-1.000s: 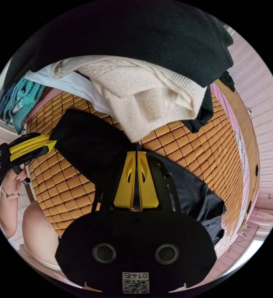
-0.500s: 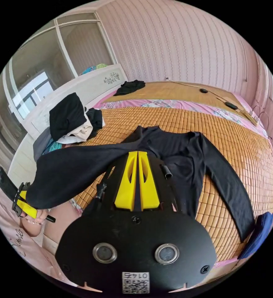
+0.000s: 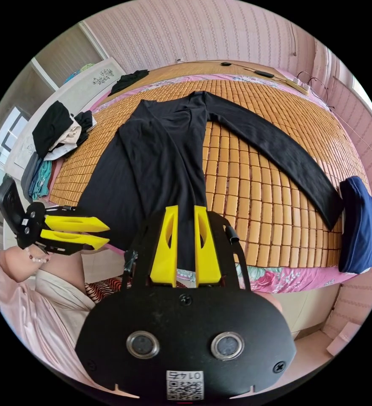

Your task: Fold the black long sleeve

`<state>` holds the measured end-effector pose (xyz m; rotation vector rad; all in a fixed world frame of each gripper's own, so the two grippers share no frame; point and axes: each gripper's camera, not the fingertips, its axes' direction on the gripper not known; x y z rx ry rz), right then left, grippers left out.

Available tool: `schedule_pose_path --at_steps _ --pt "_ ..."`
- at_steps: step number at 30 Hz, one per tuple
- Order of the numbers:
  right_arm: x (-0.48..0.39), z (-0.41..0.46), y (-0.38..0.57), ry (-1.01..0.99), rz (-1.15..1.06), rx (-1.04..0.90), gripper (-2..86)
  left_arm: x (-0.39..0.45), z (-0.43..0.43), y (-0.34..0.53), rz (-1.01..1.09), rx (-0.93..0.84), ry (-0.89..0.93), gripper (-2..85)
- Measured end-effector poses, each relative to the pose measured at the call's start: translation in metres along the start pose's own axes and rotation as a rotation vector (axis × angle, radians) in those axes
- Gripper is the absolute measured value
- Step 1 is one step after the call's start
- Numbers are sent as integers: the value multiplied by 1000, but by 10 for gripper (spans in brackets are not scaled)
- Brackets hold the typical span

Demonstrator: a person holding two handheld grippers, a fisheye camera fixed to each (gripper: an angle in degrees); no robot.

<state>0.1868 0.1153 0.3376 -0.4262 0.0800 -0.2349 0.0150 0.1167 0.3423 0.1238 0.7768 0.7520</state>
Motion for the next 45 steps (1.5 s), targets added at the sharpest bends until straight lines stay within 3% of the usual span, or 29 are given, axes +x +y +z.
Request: schedule_pose_path --at_steps 7,12,17,22,27,30,33,37,41,45 --pt "22 40 13 45 -7 -66 54 17 105 -72 46 -137 -45 63" --pt "39 45 27 29 -8 -74 7 20 158 -108 63 -270 -75 -2" --pt "52 42 47 12 -26 -52 0 30 164 -117 110 -160 -66 -8" --pt "63 65 63 10 -1 -85 -5 22 210 -123 46 -204 -29 -1" --pt "69 67 83 28 3 -71 -7 38 230 -130 119 -243 24 48" --pt "79 58 96 39 47 -34 -4 46 230 -133 147 -226 54 51" --pt "102 34 112 92 143 125 8 48 223 -148 162 -185 68 48" --pt "162 14 130 316 354 323 65 44 218 -185 201 -112 53 42" --pt "218 20 157 365 557 394 88 41 228 -238 284 -83 -54 46" --pt "235 35 170 340 603 370 101 33 255 -290 315 -62 -107 49"
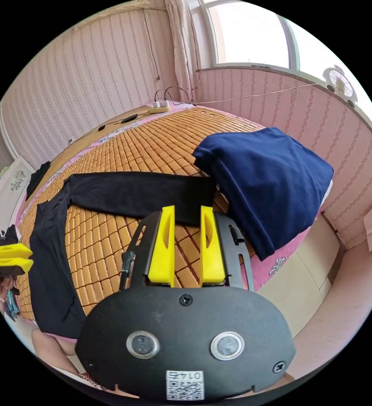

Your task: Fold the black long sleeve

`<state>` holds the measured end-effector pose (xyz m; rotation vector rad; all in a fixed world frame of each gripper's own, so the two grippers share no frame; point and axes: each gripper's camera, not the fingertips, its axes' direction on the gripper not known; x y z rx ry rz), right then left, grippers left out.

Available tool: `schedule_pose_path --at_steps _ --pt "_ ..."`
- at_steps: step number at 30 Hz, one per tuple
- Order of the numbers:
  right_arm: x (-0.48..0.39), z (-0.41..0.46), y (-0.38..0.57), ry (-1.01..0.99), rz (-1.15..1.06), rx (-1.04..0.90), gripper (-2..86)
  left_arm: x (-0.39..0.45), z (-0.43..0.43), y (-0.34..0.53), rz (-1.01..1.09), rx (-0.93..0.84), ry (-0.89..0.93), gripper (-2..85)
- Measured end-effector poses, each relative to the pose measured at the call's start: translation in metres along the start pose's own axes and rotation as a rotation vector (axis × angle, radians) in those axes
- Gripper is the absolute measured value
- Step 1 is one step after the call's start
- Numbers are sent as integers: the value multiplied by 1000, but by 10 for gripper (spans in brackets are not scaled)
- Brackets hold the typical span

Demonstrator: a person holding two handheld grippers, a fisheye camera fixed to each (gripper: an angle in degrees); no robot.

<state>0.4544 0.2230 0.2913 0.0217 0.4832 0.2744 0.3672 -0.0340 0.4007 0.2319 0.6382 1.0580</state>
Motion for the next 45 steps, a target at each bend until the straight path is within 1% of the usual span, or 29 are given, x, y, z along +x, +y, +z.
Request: schedule_pose_path --at_steps 2,3,8,12,15,17,19,20,22,25,27,31,36,39,40,42,43,44,45 --pt "6 11 -2 -21 3 -58 117 -13 16 -23 -24 -7 -27 52" --pt "6 12 -1 -23 0 -58 120 -21 28 -40 -37 -16 -33 55" --pt "-3 21 -1 65 -38 -53 111 -58 83 -101 -139 -57 -12 73" --pt "-15 23 0 135 -82 -41 107 -78 118 -140 -188 -106 -46 89" --pt "-15 24 -3 122 -74 -42 98 -83 137 -154 -198 -164 -48 100" --pt "-13 24 -5 128 -51 -34 80 -81 144 -158 -180 -189 -39 104" --pt "-15 25 -7 147 -46 -29 54 -76 152 -157 -150 -244 -67 103" --pt "-16 25 -9 141 -51 -26 41 -72 149 -155 -131 -222 -109 101" --pt "-19 27 -12 145 -57 -27 26 -71 144 -151 -135 -210 -133 94" --pt "-26 30 -18 136 -80 -31 8 -81 134 -143 -170 -210 -142 38" --pt "-30 31 -22 131 -92 -35 0 -97 124 -135 -222 -201 -58 0" --pt "-39 28 -34 74 -138 1 -5 -125 99 -116 -313 -178 15 -8" --pt "-57 11 -47 -28 -238 103 -5 -159 21 -75 -378 -8 67 -10" --pt "-78 -6 -58 -97 -308 164 -5 -179 -35 -42 -416 87 53 -10" --pt "-90 -16 -64 -146 -341 196 -5 -183 -46 -35 -426 102 49 -10" --pt "-109 -34 -76 -255 -391 249 -4 -200 -95 1 -465 185 23 -10" --pt "-124 -49 -85 -337 -422 289 -3 -204 -109 11 -475 208 16 -10" --pt "-142 -65 -94 -427 -463 332 -2 -211 -137 33 -495 264 -1 -10" --pt "-152 -74 -98 -474 -489 355 -1 -218 -167 59 -519 322 -19 -10"
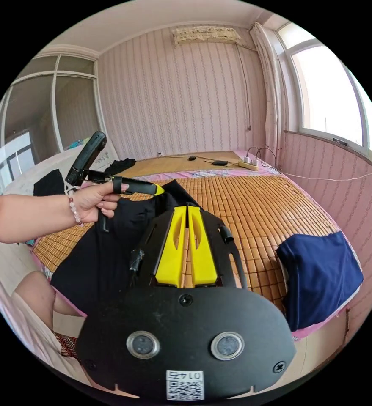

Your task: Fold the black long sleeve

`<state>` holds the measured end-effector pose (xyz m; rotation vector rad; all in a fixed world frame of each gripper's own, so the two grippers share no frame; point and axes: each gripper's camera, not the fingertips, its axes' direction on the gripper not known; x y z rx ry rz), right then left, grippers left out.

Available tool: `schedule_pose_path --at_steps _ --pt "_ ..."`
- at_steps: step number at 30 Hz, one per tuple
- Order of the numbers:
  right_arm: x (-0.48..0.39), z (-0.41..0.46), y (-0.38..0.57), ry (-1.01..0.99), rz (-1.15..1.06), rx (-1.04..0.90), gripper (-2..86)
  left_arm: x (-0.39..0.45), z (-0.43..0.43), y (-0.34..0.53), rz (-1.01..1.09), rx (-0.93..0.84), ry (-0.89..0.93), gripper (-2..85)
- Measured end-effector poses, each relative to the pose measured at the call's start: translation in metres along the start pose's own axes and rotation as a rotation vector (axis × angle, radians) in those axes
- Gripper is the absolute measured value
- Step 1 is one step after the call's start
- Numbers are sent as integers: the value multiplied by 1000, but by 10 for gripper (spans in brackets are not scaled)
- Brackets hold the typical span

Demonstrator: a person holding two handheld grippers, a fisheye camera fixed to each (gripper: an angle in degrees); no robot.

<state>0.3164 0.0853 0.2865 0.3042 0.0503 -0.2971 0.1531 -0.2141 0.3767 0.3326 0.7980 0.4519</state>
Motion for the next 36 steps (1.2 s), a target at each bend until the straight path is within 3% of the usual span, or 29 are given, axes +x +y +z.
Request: schedule_pose_path --at_steps 3,6,8,10,15,19,26,36 --pt "-54 -4 -50 -274 -147 103 1 -47 -92 40 -88 148 -3 -9" --pt "-124 10 -79 -608 -342 40 1 -95 -175 110 -190 200 -85 -7" --pt "-184 44 -73 -800 -465 -176 1 -123 -214 162 -278 176 -176 -5" --pt "-221 71 -51 -824 -514 -329 0 -147 -246 215 -377 134 -253 -2" --pt "-267 118 1 -771 -535 -660 3 -186 -311 324 -616 60 -257 -1" --pt "-270 137 4 -708 -501 -799 39 -195 -318 334 -605 6 -199 1" --pt "-238 172 -58 -392 -509 -743 47 -228 -308 288 -466 -19 -96 22" --pt "-166 310 -186 -4 -471 -660 72 -335 -288 150 -317 -33 -219 38"
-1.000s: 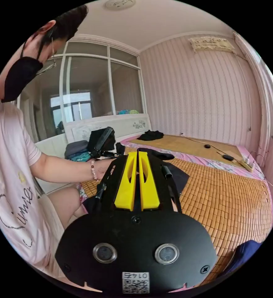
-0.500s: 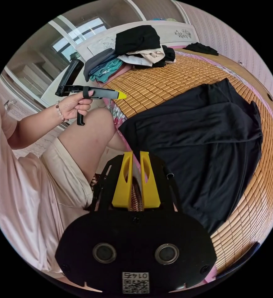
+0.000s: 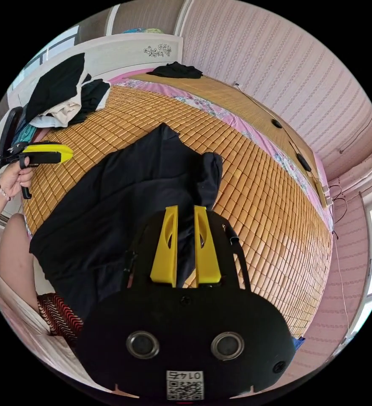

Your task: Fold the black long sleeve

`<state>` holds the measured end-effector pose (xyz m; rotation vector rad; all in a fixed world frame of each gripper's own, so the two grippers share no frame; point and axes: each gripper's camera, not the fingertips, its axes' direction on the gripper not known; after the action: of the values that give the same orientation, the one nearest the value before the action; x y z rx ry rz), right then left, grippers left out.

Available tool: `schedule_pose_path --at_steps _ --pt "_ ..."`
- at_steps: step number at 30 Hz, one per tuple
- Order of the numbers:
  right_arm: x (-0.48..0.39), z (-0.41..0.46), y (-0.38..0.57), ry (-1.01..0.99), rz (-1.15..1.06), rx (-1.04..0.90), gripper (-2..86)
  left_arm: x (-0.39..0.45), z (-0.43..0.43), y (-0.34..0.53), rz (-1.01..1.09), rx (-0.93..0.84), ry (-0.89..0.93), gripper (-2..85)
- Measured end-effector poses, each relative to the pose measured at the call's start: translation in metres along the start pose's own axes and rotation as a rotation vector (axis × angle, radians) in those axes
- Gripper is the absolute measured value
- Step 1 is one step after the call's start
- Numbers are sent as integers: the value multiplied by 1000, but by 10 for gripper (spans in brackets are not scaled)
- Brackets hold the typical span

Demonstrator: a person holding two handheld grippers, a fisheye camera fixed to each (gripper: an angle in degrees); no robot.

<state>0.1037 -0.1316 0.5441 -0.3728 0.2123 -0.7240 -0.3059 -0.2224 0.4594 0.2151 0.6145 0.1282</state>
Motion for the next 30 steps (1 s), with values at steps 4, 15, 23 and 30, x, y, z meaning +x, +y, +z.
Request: schedule_pose_path --at_steps 4,15,23,30 --pt "45 45 -50 -9 110 -53 112 -25 33 -53 -41 -45 -50 50" --pt "172 89 -33 -311 509 -70 9 -60 78 -83 -38 -136 -80 42" --pt "208 74 -2 -434 402 60 36 -75 46 -88 -90 -44 -32 34" --pt "176 94 -35 -352 264 -69 85 -81 52 -120 -114 -70 -17 69"
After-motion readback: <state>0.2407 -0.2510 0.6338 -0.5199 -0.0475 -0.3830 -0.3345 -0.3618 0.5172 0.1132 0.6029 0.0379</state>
